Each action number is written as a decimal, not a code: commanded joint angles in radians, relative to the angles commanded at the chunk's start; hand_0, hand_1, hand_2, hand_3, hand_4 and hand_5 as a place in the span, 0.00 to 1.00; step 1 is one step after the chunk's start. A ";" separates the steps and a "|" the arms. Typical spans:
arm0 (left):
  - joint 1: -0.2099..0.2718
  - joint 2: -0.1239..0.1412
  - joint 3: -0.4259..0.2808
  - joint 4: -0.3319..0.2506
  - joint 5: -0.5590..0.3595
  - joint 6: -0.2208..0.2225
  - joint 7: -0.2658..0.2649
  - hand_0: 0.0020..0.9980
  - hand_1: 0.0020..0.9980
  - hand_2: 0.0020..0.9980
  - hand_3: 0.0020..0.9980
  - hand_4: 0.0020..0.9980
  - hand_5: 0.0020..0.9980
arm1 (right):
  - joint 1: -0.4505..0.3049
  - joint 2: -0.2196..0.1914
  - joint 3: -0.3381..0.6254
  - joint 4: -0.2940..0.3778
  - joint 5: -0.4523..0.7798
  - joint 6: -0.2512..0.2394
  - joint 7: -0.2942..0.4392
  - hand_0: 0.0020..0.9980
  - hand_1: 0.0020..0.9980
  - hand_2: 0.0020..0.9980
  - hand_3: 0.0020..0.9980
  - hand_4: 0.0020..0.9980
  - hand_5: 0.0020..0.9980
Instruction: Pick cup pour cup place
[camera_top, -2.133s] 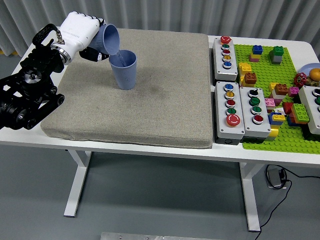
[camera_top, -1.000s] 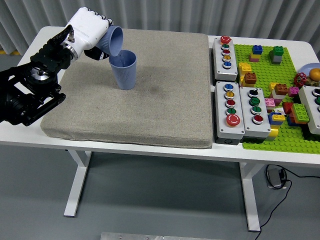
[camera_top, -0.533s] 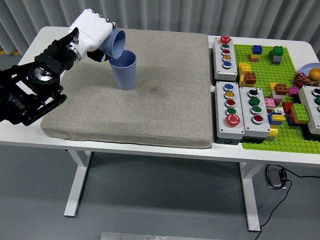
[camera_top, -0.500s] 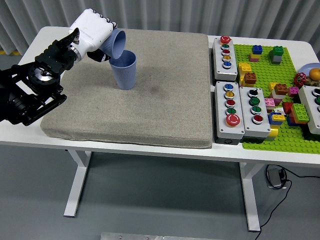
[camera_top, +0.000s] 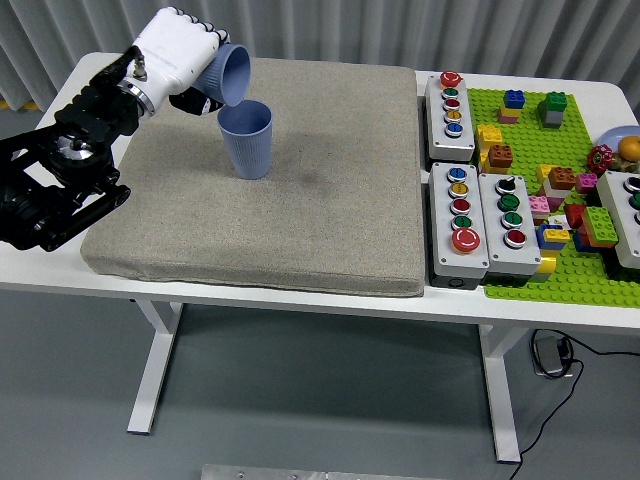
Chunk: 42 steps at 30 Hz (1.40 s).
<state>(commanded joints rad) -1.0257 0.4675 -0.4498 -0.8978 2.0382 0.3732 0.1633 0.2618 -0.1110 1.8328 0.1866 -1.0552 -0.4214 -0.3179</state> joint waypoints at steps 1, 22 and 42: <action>0.019 0.004 -0.028 -0.007 -0.046 0.030 -0.021 0.50 0.51 0.54 0.55 0.76 0.21 | -0.001 0.001 0.001 0.000 -0.002 0.000 0.000 0.67 0.55 0.49 0.54 0.00 0.26; 0.387 -0.032 -0.414 -0.231 -0.923 0.107 -0.303 0.51 0.51 0.54 0.54 0.76 0.21 | -0.036 0.015 0.025 0.001 -0.045 0.008 -0.013 0.67 0.55 0.49 0.54 0.00 0.27; 0.642 -0.199 -0.500 -0.199 -1.009 0.224 -0.396 0.52 0.53 0.54 0.54 0.75 0.22 | -0.036 0.022 0.028 0.000 -0.045 0.009 -0.008 0.67 0.55 0.49 0.54 0.00 0.26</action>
<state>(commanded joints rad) -0.3839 0.2684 -0.9495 -1.0966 1.0291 0.5977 -0.2330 0.2258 -0.0894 1.8612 0.1864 -1.1004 -0.4126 -0.3263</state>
